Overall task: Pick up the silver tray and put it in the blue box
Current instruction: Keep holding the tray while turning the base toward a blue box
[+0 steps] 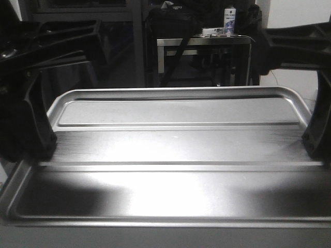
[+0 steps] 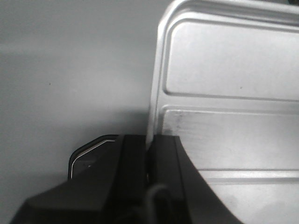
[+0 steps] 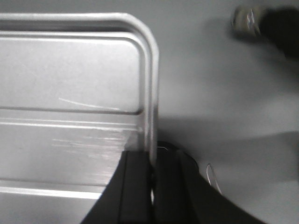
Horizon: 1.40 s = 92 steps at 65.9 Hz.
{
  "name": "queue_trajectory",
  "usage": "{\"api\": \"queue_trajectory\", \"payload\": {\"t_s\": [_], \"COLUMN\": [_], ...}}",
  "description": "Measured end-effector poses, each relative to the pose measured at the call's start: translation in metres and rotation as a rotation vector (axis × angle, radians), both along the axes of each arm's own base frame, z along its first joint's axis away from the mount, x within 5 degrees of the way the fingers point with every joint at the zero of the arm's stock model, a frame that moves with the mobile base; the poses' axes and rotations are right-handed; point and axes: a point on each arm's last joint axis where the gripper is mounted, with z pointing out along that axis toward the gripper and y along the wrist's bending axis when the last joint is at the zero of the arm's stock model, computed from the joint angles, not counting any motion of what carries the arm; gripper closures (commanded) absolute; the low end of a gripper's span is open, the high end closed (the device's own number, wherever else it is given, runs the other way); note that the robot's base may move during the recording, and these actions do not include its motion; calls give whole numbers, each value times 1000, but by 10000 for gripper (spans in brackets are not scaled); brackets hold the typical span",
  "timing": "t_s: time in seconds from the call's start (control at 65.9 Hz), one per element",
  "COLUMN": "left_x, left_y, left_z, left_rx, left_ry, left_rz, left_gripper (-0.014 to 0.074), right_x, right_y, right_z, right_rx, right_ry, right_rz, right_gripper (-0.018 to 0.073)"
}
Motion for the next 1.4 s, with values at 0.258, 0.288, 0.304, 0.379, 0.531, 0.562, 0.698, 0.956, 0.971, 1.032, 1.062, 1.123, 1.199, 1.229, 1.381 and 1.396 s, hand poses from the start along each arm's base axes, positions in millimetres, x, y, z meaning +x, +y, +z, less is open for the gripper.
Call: {"api": "queue_trajectory", "payload": {"t_s": [0.258,0.288,0.304,0.379,0.531,0.562,0.698,0.956,0.971,1.032,1.062,1.123,1.199,1.229,1.381,1.396], "left_x": [0,0,0,0,0,0,0,0,0,0,0,0,0,0,0,0], "left_y": [0,0,0,0,0,0,0,0,0,0,0,0,0,0,0,0], "left_z": [0,0,0,0,0,0,0,0,0,0,0,0,0,0,0,0], "left_rx": [0,0,0,0,0,0,0,-1,-2,-2,-2,-4,-4,-4,-5,-5], "left_ry": [0,0,0,0,0,0,0,0,-1,-1,-1,-2,-2,-2,-2,-2], "left_rz": [0,0,0,0,0,0,0,0,-1,-1,-1,-2,-2,-2,-2,-2], "left_gripper": [700,700,700,700,700,700,700,700,700,700,700,700,700,700,700,700], "right_x": [0,0,0,0,0,0,0,0,0,0,0,0,0,0,0,0], "right_y": [0,0,0,0,0,0,0,0,0,0,0,0,0,0,0,0], "right_z": [0,0,0,0,0,0,0,0,0,0,0,0,0,0,0,0], "right_rx": [0,0,0,0,0,0,0,0,0,0,-2,-2,-2,-2,-2,-2], "right_ry": [0,0,0,0,0,0,0,0,0,0,1,1,1,1,1,1], "right_rz": [0,0,0,0,0,0,0,0,0,0,-1,-1,-1,-1,-1,-1], "right_gripper": [508,508,508,508,508,508,508,508,508,508,508,508,508,508,508,508]}}
